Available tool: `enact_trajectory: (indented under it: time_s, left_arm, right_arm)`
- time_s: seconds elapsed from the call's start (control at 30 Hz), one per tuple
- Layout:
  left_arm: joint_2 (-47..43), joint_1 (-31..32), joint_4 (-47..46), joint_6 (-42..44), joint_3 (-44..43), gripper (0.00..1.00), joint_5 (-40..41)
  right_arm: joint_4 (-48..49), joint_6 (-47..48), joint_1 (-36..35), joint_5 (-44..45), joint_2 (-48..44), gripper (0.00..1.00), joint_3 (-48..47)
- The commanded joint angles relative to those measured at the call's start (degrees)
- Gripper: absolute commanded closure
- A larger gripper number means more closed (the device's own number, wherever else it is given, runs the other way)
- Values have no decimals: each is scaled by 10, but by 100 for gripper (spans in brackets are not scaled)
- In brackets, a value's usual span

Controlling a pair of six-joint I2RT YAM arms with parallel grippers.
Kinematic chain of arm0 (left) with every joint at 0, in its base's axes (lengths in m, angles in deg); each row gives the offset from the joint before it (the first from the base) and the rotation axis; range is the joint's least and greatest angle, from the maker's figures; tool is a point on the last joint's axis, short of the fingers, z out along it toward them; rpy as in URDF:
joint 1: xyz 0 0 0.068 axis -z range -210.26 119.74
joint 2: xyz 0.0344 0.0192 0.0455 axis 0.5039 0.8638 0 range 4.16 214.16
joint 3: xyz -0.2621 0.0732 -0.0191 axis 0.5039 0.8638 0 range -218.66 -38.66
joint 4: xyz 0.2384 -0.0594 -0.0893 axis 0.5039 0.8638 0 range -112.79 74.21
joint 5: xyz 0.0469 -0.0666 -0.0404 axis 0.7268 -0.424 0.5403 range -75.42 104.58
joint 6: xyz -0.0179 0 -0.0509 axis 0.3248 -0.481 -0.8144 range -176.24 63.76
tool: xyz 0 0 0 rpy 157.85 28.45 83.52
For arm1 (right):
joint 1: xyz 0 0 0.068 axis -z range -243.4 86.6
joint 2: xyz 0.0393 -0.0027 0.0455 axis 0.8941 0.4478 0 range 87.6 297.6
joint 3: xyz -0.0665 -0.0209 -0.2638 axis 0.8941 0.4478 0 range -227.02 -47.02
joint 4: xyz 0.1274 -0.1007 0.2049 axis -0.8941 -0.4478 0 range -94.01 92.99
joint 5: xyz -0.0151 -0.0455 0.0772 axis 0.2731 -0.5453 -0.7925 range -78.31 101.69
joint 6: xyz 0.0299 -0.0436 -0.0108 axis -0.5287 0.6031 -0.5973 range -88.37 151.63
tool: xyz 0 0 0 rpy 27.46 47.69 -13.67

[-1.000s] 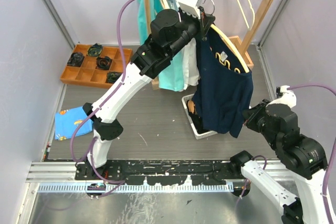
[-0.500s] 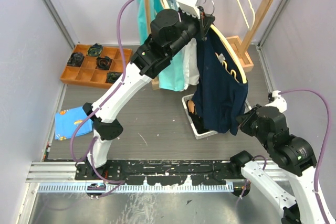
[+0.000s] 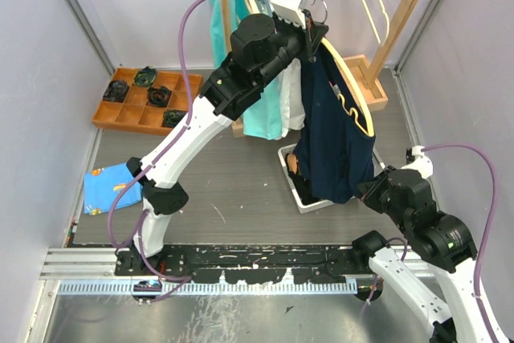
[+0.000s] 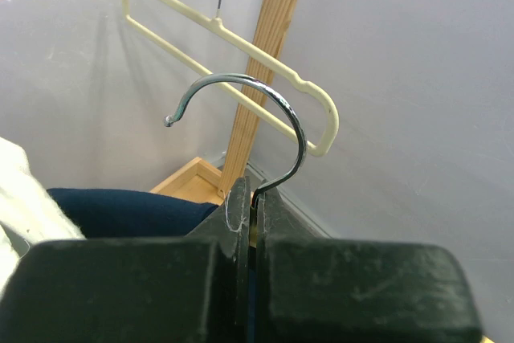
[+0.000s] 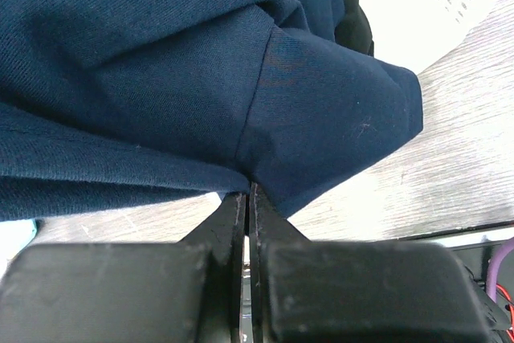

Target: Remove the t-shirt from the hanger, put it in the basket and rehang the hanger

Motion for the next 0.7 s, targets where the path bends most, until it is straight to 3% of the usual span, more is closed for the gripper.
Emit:
enact_trajectory:
  time_s: [0.0, 0.43, 0.67]
  left_arm:
    - [-36, -8, -88, -30, -30, 100, 24]
    - [-30, -8, -91, -35, -42, 100, 29]
    - [-33, -7, -91, -43, -28, 100, 9]
  right_arm:
    - [-14, -4, 1, 1, -13, 99, 9]
    - [-12, -7, 1, 7, -29, 99, 30]
    - [20, 19, 1, 18, -29, 99, -4]
